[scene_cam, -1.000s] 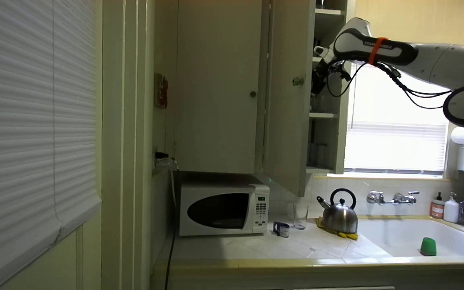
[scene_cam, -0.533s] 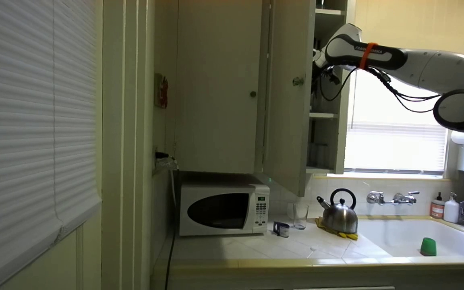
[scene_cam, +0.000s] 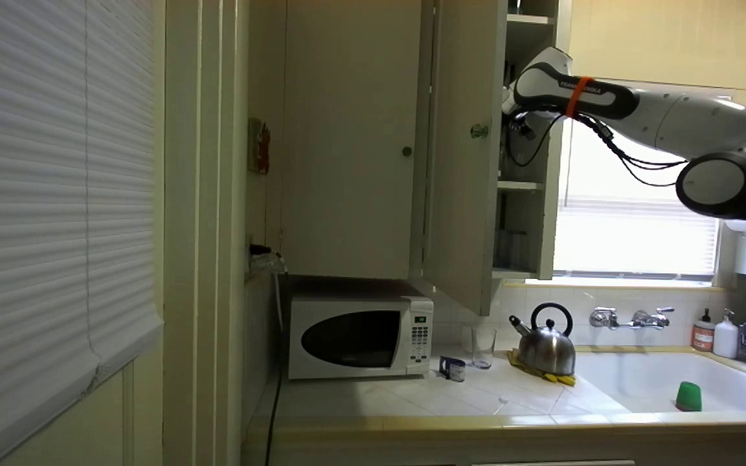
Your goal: Remove the grey mug from the middle shelf of the cabinet and put it on the counter
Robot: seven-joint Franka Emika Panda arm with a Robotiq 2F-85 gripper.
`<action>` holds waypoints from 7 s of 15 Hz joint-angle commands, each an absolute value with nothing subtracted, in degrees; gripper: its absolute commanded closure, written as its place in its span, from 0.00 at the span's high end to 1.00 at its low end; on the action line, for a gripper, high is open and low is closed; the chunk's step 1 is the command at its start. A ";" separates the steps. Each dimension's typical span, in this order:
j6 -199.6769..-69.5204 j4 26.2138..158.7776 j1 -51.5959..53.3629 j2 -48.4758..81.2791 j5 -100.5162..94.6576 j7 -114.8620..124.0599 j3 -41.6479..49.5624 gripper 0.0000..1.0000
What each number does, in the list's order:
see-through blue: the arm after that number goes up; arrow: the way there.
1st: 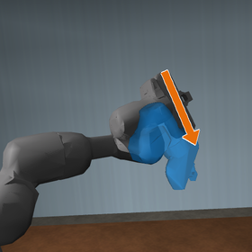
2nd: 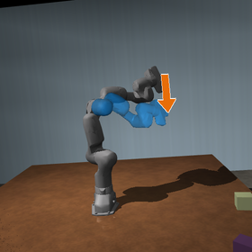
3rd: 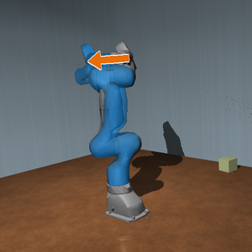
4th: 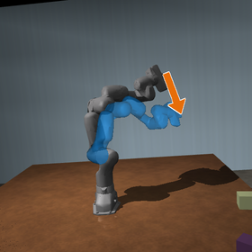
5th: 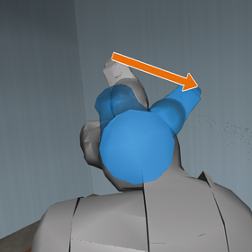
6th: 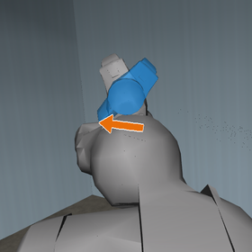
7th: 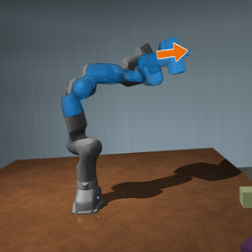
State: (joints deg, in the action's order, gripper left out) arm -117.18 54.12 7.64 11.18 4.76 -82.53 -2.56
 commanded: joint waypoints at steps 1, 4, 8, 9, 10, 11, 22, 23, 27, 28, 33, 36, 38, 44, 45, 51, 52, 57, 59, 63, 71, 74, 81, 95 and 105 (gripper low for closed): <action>-120.39 50.81 7.32 14.06 5.59 -85.50 -2.86 1.00; -123.08 51.30 7.19 14.48 5.93 -85.51 -2.88 1.00; -123.26 52.24 7.15 14.81 5.93 -85.49 -2.94 1.00; -123.32 52.34 7.15 14.92 5.84 -85.48 -2.91 1.00; -123.26 52.39 7.10 15.02 5.94 -85.46 -2.91 0.94; -123.16 52.43 7.08 15.08 5.99 -85.36 -2.91 0.89; -122.18 53.00 6.86 14.49 6.85 -85.01 -2.97 0.47; -122.16 53.22 6.89 14.25 6.72 -84.87 -2.92 0.43; -122.17 54.59 6.89 13.02 6.60 -84.26 -2.77 0.17; -122.18 54.85 6.85 12.83 6.57 -84.21 -2.74 0.15; -122.19 56.06 6.61 12.17 6.57 -83.82 -2.66 0.05; -121.87 56.21 6.85 11.47 6.10 -81.80 -2.49 0.01; -121.17 55.81 7.16 10.70 5.67 -79.74 -2.44 0.02; -116.70 56.42 7.59 6.73 4.73 -71.43 -2.35 0.02; -115.45 56.80 7.86 5.58 3.96 -70.13 -2.39 0.02; -103.83 57.92 9.80 -1.64 -2.48 -58.23 -3.06 0.02; -101.90 58.75 10.19 -2.98 -3.68 -54.88 -3.50 0.02; -97.32 67.34 10.76 -10.36 -8.97 -36.56 -6.41 0.02; -97.67 74.25 9.96 -13.96 -10.80 -31.39 -6.79 0.02; -101.27 85.83 9.02 -17.23 -10.51 -24.87 -5.23 0.02; -119.07 111.38 7.02 -18.04 -4.20 -23.77 -0.42 0.02; -122.47 121.22 6.80 -19.55 -1.43 -23.91 0.13 0.02; -121.16 123.91 6.44 -17.72 -1.35 -24.03 0.02 0.08; -128.15 126.69 4.56 -1.17 -8.19 -23.53 -1.11 0.08; -137.69 124.33 3.24 8.71 -9.85 -14.20 -0.80 0.02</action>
